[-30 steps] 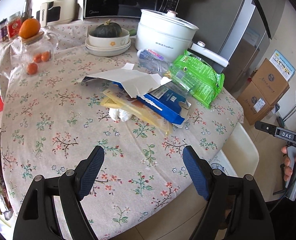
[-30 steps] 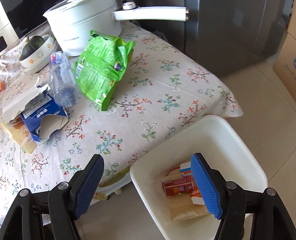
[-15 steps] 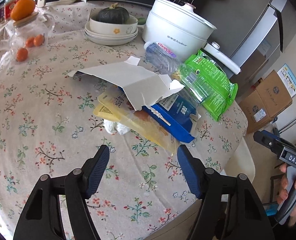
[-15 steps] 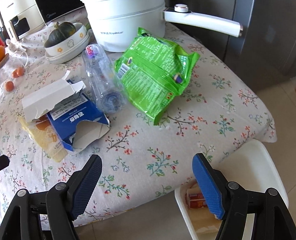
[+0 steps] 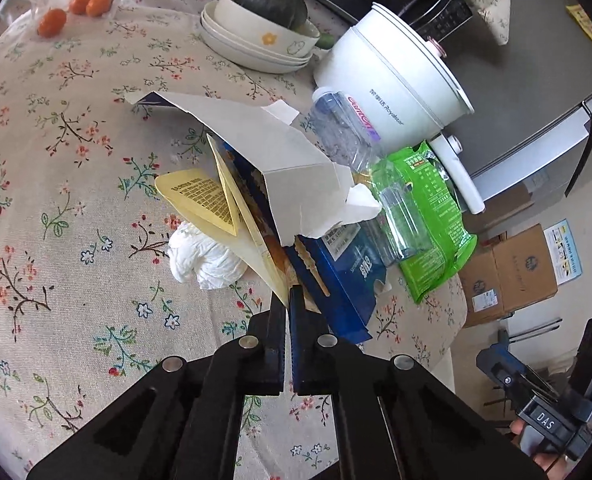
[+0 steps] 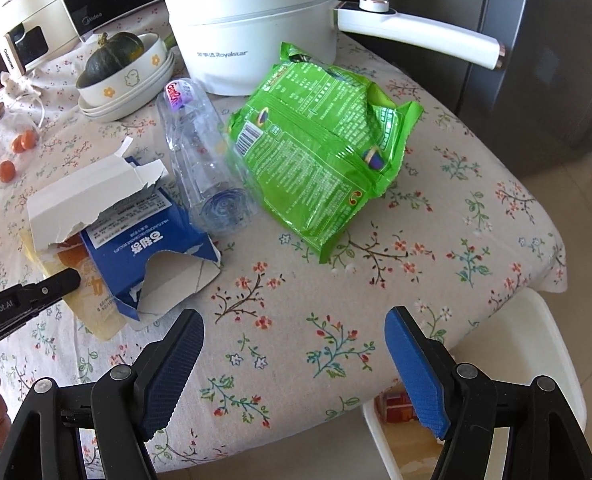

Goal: Collect trash
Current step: 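Grasp the yellow paper packet with the left tool while the right tool returns to the table, then grasp the clear plastic bottle with the right tool while the left holds the packet, then carry the bottle with the right tool and packet with the left over the white bin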

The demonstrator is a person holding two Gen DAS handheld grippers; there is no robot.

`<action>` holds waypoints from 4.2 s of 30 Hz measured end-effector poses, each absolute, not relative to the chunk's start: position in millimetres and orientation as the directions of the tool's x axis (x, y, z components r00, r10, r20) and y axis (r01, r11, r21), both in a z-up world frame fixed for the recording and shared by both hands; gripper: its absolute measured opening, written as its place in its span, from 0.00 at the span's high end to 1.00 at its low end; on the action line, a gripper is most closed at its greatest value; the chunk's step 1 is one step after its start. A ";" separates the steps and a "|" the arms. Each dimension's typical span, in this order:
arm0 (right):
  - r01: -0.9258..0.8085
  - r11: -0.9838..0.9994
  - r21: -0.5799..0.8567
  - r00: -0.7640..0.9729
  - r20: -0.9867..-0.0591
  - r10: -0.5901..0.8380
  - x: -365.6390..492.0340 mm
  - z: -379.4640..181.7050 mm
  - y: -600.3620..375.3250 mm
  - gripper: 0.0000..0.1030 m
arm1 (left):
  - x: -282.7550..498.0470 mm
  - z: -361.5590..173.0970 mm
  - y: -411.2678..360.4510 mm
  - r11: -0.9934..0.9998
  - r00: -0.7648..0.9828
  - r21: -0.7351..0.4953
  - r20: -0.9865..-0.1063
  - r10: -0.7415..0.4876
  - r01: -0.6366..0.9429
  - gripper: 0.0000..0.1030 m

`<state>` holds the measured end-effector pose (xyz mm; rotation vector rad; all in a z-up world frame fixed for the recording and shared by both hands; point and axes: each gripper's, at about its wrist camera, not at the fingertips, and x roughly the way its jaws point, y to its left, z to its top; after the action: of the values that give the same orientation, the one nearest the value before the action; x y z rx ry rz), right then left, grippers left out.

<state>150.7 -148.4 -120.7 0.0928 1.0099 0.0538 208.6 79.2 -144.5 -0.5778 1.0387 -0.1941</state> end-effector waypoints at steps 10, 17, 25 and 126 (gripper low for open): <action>-0.003 0.995 0.096 0.542 -0.836 0.082 139.8 -116.9 -148.4 0.24 | 148.2 -100.9 113.3 0.868 0.504 -0.494 -0.763 -0.405 -0.050 1.00; -0.037 0.996 0.086 0.557 -0.825 0.091 142.1 -114.3 -129.9 0.24 | 113.7 -69.0 147.1 0.884 0.581 -0.467 -0.720 -0.381 0.002 1.00; -0.059 0.994 0.091 0.542 -0.834 0.108 175.1 -118.1 -109.8 0.24 | 126.3 -63.4 166.3 0.917 0.600 -0.400 -0.735 -0.317 -0.005 1.00; -0.107 0.990 0.089 0.510 -0.850 0.131 120.6 -114.9 -174.6 0.42 | 114.8 -26.9 76.9 0.879 0.578 -0.412 -0.666 -0.471 0.242 1.00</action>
<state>120.6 -174.6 -114.9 0.0263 1.0252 0.1431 114.8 76.9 -26.9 -0.2904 0.8591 -0.4237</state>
